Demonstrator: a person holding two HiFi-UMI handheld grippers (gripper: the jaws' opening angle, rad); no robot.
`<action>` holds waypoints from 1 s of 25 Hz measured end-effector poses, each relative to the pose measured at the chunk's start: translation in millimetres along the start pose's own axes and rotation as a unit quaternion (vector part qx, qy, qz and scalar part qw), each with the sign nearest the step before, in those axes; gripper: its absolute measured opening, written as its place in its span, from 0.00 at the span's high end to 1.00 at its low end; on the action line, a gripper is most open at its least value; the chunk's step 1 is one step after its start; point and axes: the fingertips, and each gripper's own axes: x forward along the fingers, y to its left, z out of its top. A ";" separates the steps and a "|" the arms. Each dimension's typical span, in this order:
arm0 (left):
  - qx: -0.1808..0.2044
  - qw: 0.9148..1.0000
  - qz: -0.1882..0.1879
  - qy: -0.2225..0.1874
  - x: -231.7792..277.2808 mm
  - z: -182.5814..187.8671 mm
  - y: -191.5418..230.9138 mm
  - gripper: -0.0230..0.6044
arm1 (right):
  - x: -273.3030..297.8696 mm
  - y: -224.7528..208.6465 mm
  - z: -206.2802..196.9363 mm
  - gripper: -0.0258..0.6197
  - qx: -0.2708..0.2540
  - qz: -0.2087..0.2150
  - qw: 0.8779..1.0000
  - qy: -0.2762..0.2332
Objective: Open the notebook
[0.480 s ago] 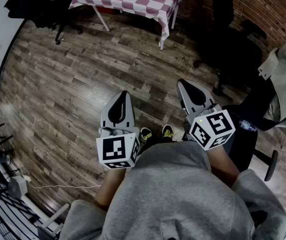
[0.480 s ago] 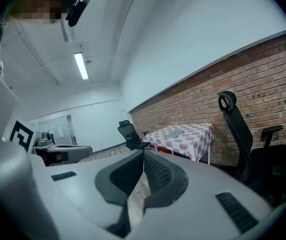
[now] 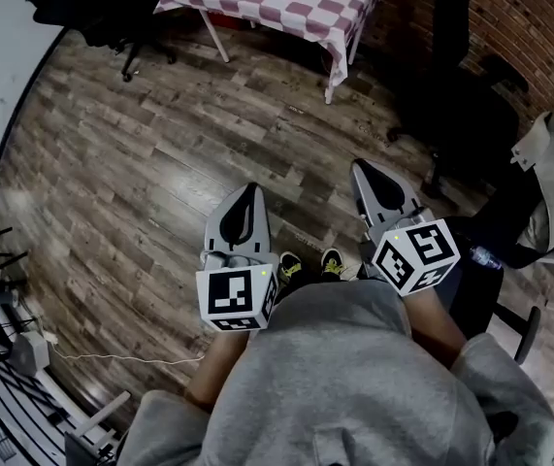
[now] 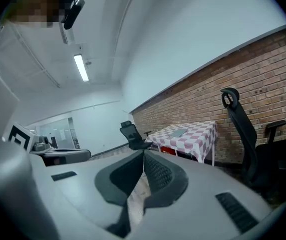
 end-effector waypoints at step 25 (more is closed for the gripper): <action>-0.010 1.000 -0.021 -0.022 -17.2 -4.2 60.7 0.95 | 33.9 59.8 -6.2 0.92 -0.026 0.000 1.000 -0.007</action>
